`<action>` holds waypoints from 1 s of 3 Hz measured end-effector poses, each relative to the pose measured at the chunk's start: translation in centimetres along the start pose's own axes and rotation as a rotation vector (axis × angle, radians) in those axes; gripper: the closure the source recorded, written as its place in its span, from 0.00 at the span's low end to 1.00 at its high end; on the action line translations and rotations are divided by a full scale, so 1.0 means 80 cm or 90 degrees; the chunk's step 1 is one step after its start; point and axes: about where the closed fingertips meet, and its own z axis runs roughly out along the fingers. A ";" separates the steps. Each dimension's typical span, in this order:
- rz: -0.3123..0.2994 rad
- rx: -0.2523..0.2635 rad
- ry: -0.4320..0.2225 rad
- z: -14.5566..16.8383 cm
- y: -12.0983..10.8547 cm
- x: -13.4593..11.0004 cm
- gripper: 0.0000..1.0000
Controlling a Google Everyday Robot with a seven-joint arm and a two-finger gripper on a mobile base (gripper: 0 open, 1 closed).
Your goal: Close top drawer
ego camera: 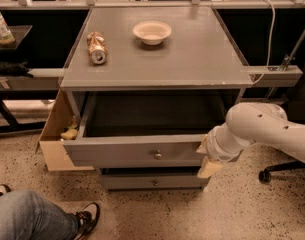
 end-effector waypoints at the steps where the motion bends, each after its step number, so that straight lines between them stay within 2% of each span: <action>1: 0.000 0.000 0.000 0.000 0.000 0.000 0.00; 2: 0.000 0.000 0.000 0.000 0.000 0.000 0.00; 3: -0.004 0.028 0.003 0.001 -0.018 -0.008 0.18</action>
Offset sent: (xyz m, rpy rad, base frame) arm 0.0000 0.0000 0.0000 0.0000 0.0000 0.0000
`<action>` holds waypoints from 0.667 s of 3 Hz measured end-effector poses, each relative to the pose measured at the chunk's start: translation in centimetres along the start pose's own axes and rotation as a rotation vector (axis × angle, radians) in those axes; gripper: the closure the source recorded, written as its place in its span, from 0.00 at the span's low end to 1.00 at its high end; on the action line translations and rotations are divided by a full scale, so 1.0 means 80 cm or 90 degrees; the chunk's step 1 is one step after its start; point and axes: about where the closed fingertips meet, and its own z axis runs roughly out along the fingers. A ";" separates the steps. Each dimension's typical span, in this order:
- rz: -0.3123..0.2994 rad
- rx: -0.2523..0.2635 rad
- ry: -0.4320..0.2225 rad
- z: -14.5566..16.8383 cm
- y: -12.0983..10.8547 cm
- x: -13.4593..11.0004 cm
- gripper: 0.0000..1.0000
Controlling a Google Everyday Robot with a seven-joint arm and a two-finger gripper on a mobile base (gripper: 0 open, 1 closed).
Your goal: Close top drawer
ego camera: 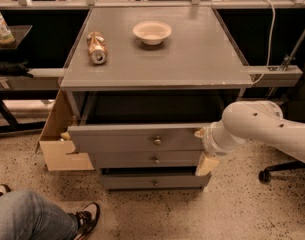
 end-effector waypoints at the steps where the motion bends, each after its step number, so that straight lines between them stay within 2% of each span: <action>1: 0.005 0.031 -0.004 0.001 -0.028 0.000 0.41; 2: 0.012 0.055 -0.008 -0.001 -0.050 0.002 0.65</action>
Offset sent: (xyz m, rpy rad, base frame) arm 0.0585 -0.0113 0.0194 0.0262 -0.1240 -0.0672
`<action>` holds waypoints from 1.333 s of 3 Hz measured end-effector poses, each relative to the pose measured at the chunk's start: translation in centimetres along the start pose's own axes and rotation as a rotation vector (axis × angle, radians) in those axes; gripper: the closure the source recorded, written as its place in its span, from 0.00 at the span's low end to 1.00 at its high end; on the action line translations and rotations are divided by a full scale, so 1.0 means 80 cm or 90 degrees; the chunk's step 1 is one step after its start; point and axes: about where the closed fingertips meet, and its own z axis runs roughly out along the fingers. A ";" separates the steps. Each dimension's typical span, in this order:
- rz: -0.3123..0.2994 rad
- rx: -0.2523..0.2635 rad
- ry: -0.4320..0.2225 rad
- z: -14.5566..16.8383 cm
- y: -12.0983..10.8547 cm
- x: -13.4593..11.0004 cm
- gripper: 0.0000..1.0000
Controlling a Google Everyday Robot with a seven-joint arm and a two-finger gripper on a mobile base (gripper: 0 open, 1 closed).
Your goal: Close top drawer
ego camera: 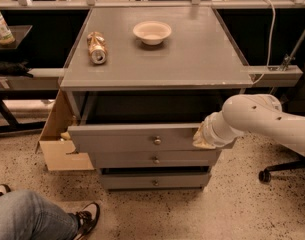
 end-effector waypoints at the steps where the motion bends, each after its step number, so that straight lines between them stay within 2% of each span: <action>1: 0.001 0.004 -0.001 0.000 -0.003 0.000 0.64; 3: 0.001 0.004 -0.001 0.000 -0.003 0.000 0.16; 4: 0.001 0.004 -0.001 0.000 -0.003 0.000 0.00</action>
Offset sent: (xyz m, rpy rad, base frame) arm 0.0026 -0.0006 0.0009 0.0014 -0.0055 -0.0031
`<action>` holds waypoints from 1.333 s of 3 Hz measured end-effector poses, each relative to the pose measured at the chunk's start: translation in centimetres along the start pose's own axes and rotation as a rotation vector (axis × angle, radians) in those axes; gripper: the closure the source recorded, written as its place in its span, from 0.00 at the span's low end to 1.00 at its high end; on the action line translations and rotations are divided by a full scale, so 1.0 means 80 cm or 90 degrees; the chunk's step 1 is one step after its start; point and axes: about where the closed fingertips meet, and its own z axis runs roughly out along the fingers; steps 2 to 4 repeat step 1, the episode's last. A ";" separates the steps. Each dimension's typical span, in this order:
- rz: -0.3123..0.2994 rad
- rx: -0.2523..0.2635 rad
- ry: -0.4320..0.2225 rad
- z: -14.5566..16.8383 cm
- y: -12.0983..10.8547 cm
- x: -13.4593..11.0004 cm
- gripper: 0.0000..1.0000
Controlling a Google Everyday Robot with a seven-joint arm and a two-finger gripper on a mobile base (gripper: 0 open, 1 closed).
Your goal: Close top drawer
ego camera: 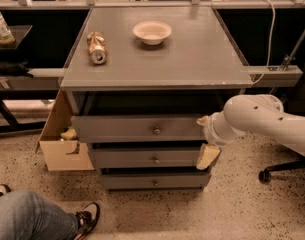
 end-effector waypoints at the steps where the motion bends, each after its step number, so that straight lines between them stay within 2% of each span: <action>1: 0.000 0.000 0.000 0.000 0.000 0.000 0.00; 4: 0.000 0.000 0.000 0.000 0.000 0.000 0.00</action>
Offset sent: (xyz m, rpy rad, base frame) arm 0.0000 0.0000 0.0000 0.0000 0.0000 0.0000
